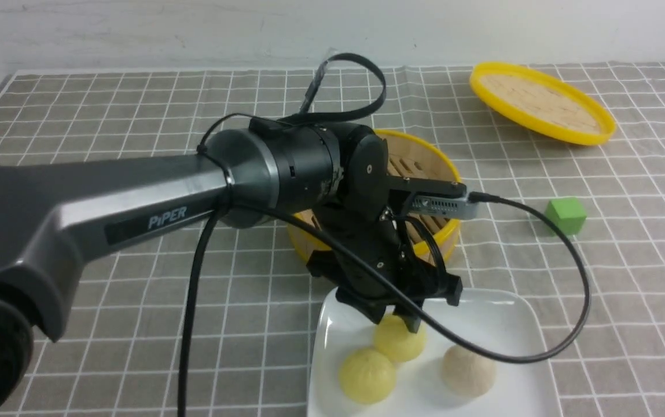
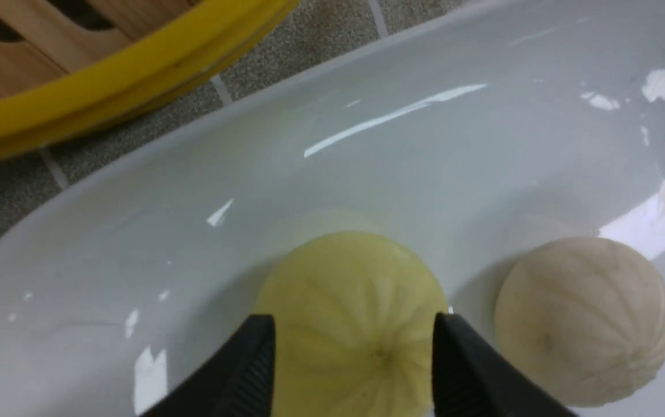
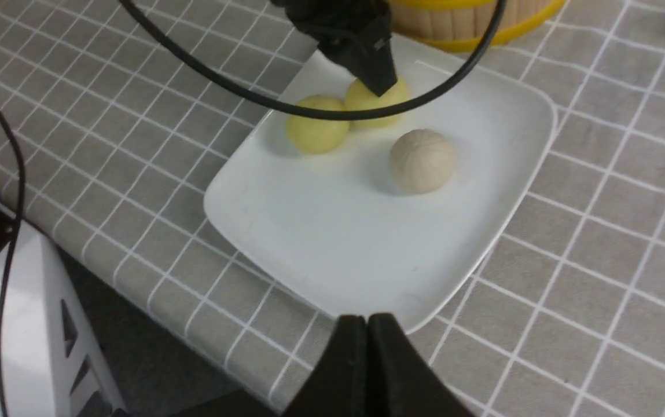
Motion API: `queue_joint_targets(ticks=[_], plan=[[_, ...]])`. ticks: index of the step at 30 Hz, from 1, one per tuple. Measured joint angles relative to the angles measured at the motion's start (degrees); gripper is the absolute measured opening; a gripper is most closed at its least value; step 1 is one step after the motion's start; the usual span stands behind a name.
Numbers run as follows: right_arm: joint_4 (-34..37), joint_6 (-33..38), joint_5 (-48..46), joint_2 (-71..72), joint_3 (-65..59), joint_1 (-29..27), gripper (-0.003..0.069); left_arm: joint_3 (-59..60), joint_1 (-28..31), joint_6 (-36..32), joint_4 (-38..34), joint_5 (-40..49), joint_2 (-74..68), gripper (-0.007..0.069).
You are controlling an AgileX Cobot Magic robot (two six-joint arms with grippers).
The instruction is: Put the steamed buns into the plate on the grey tablecloth.
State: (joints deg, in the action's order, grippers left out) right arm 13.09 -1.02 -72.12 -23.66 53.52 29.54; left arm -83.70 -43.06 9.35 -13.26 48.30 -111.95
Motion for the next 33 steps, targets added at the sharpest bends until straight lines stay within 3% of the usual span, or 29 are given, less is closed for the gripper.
queue_joint_targets(ticks=[3, 7, 11, 17, 21, 22, 26, 29, 33], plan=[[-3.39, -2.64, 0.71, 4.13, 0.00, 0.00, -0.0014, -1.82, -0.03, 0.00, 1.17, 1.39, 0.79, 0.0498], [-7.01, -4.07, 3.92, 8.95, -0.47, 0.00, -0.0014, -5.32, -0.07, 0.00, 4.16, 2.87, 2.76, 0.0528], [-10.86, -4.42, 18.29, 14.46, -7.87, 0.00, -0.0013, -11.63, -0.07, 0.14, 7.76, 5.23, 5.60, 0.0516], [-12.19, -4.58, 34.27, 14.85, -17.47, 0.00, -0.0009, -14.03, -0.07, 0.61, 8.81, 8.27, 6.31, 0.0397], [-12.28, -4.58, 42.28, 14.85, -19.98, 0.00, -0.0006, -14.03, -0.07, 0.61, 8.91, 9.51, 6.31, 0.0216], [-12.34, -4.58, 42.48, 14.85, -19.98, 0.00, -0.0006, -14.04, -0.07, 0.61, 8.93, 9.51, 6.31, 0.0208], [-12.33, -4.58, 44.01, 14.85, -19.98, 0.00, -0.0001, -14.09, -0.07, 0.61, 9.23, 9.57, 6.31, 0.0048], [-12.33, -4.58, 44.01, 14.85, -19.98, 0.00, 0.0000, -14.09, -0.07, 0.61, 9.93, 9.78, 6.31, 0.0005], [-12.33, -4.58, 44.01, 14.85, -20.00, 0.00, 0.0002, -14.09, -0.07, 0.65, 12.76, 10.37, 6.31, 0.0002]])
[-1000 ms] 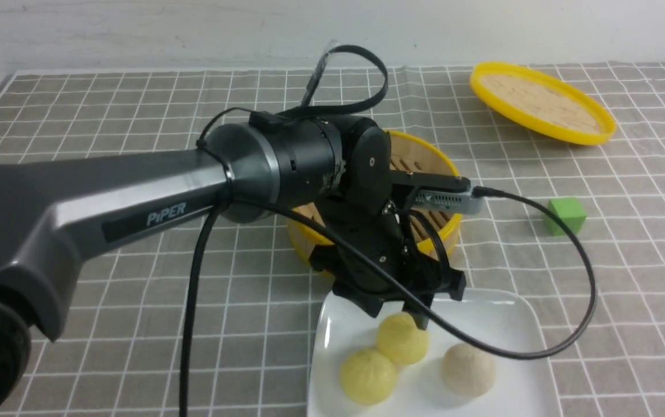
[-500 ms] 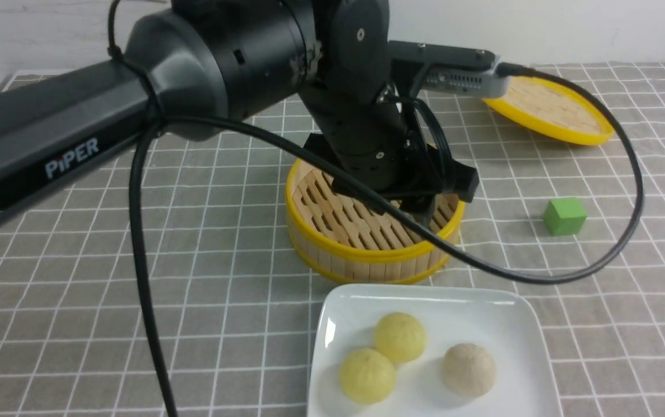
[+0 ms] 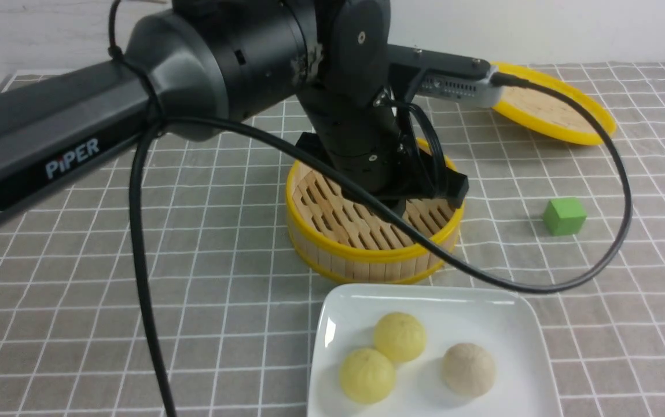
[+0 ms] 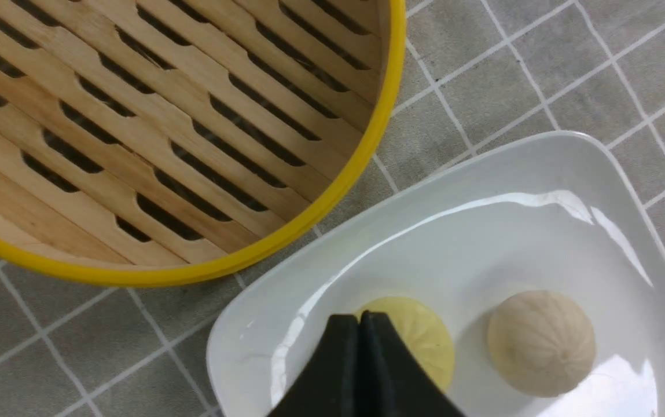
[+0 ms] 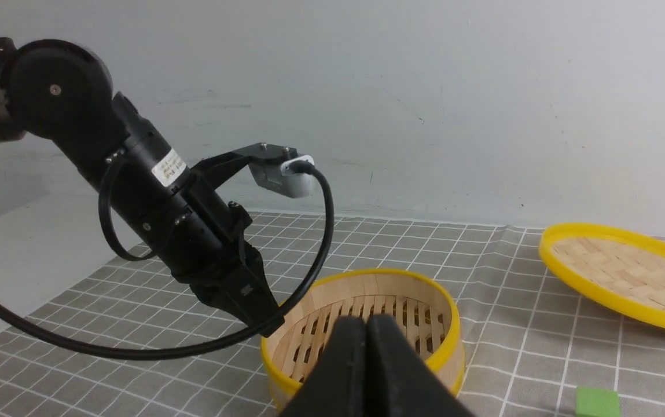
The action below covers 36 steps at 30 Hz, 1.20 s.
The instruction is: Put the steamed buns into the plate on the grey tablecloth.
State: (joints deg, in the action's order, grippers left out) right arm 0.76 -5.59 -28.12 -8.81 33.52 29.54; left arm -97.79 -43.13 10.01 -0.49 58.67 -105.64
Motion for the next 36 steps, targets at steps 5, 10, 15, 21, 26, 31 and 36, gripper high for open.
queue_joint_targets(ticks=[5, 10, 15, 21, 26, 31, 36], plan=[[-0.02, 0.00, 0.00, 0.00, -0.06, 0.00, 0.0007, 0.00, 0.00, 3.35, 3.50, -0.85, 0.59, 0.0002], [-0.02, 0.00, 0.27, 0.00, -0.95, 0.00, 0.0013, 0.00, 0.00, 6.27, 7.12, -1.01, 4.72, 0.0002], [-0.02, 0.00, 3.15, 0.37, -5.49, -1.20, 0.0016, -0.05, 0.00, 6.46, 13.01, 0.74, 10.38, 0.0002], [-0.25, 0.00, 7.38, 5.21, -19.16, -15.05, 0.0027, -0.11, 0.00, 7.06, 21.11, 7.55, 19.20, 0.0002], [-2.02, 0.00, 7.51, 9.20, -28.43, -24.77, 0.0029, -0.11, 0.00, 7.51, 26.90, 9.93, 25.93, 0.0002], [-4.78, 0.00, 7.06, 9.35, -34.13, -29.51, 0.0034, -0.44, 0.00, 7.51, 31.27, 12.20, 35.79, 0.0002], [-5.17, -0.05, 7.42, 9.35, -34.45, -29.69, 0.0041, -0.58, 0.00, 7.51, 34.72, 12.20, 44.42, 0.0002]])
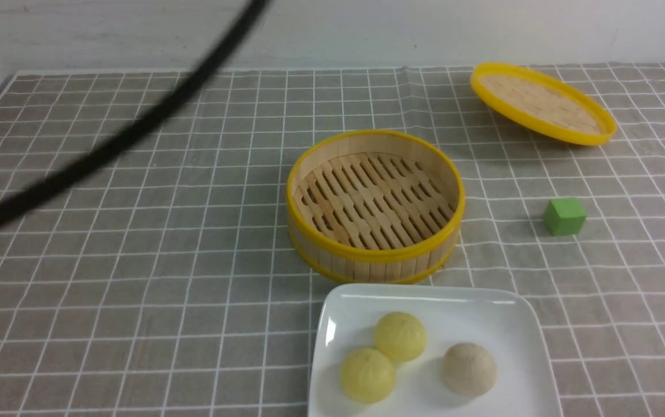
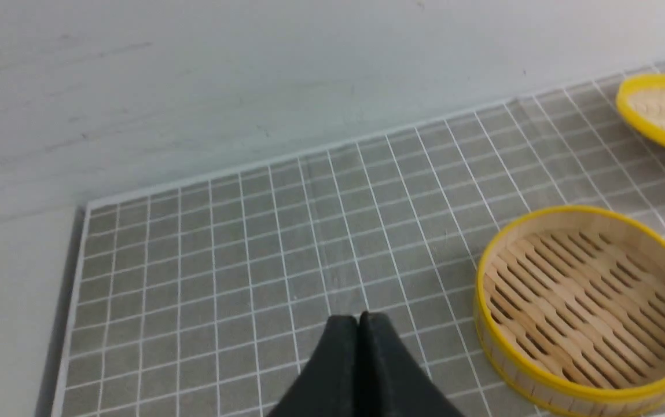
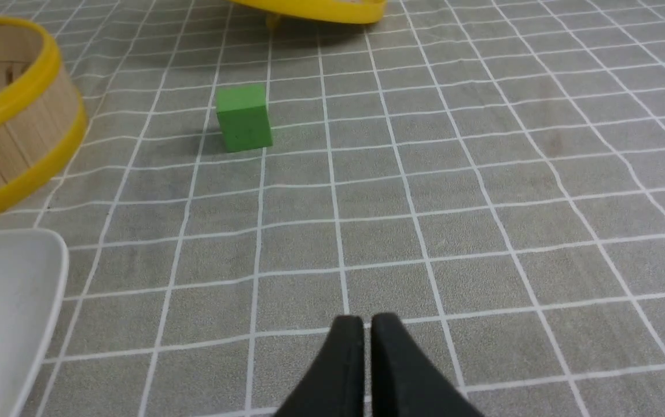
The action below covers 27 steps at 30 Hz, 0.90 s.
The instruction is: Put the steamed buns into the plate on the grey tablecloth.
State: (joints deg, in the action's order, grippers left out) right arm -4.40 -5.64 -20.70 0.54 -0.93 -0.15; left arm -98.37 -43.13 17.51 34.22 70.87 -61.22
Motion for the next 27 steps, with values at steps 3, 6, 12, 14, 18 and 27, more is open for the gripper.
queue_joint_targets(ticks=[3, 6, 12, 14, 18, 27], plan=[[-0.02, 0.00, -0.74, 0.04, 0.06, 0.00, 0.0046, 0.00, 0.00, 0.65, 0.35, 0.00, 5.04, 0.0002], [-0.02, 0.00, -1.19, 0.04, 0.13, -0.02, 0.0051, 0.65, 0.00, 2.27, -0.10, 0.00, 9.21, 0.0002], [-0.12, 0.00, -1.33, 0.04, 0.13, -0.07, 0.0058, 7.76, 0.00, 3.01, -3.91, 0.05, 17.18, 0.0003], [-0.19, 0.00, -1.38, 0.04, 0.13, -0.07, 0.0061, 14.75, 0.00, 4.28, -6.64, 0.05, 21.37, 0.0003], [-0.19, 0.00, -1.38, 0.04, 0.17, -0.07, 0.0064, 28.40, 0.00, 8.89, -9.76, -0.03, 27.71, 0.0003], [-0.19, 0.00, -1.38, 0.04, 0.17, -0.07, 0.0064, 59.24, 0.00, 18.43, -11.32, -31.39, 34.24, 0.0004]])
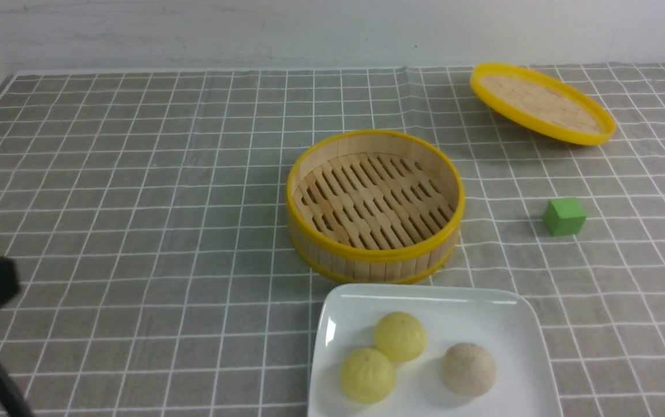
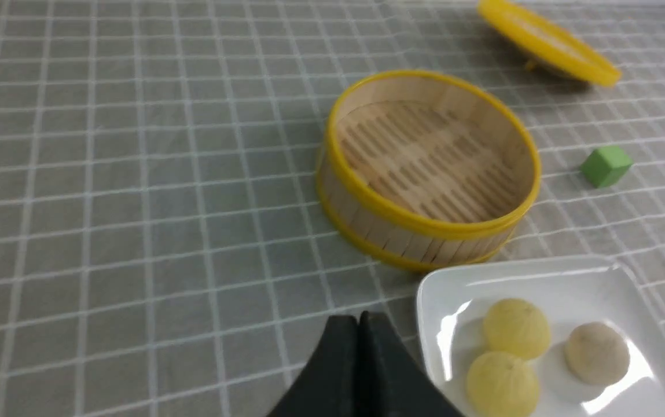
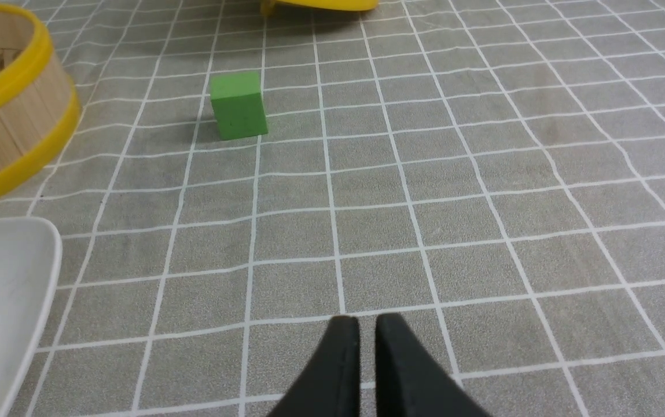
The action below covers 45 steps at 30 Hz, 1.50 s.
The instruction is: Put the steamed buns into the plate on the grey tablecloth.
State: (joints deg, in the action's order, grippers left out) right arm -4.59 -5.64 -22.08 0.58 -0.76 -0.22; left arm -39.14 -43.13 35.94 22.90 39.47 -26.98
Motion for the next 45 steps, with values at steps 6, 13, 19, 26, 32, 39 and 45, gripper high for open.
queue_joint_targets(ticks=[6, 13, 19, 26, 32, 39, 45], plan=[[0.00, 0.00, -0.02, 0.00, 0.00, 0.00, 0.0064, 8.42, 0.00, 1.05, 0.48, -16.53, -0.58, 0.0007], [-0.06, 0.00, -0.02, 0.00, 0.00, -0.01, 0.0067, 14.65, 0.00, 1.05, 0.32, -16.81, -0.58, 0.0015], [-0.06, 0.00, -0.02, 0.00, 0.00, -0.01, 0.0075, 15.15, 0.00, 1.05, -2.87, -16.04, -0.58, 0.0020], [-0.06, 0.00, -0.02, 0.00, 0.00, -0.06, 0.0083, 15.17, 0.07, -6.62, -6.38, -18.35, -0.20, 0.0028], [-0.06, 0.00, -0.02, 0.00, 0.00, -0.06, 0.0090, 17.56, 9.32, -17.28, -12.06, -21.54, 3.68, 0.0031], [-0.06, 0.00, -0.02, 0.00, 0.00, -0.06, 0.0097, 29.86, 27.03, -22.39, -15.15, -26.64, 13.04, 0.0037], [-0.06, 0.00, -0.02, 0.00, 0.00, -0.06, 0.0104, 37.57, 37.53, -22.60, -15.44, -25.95, 22.59, 0.0039]])
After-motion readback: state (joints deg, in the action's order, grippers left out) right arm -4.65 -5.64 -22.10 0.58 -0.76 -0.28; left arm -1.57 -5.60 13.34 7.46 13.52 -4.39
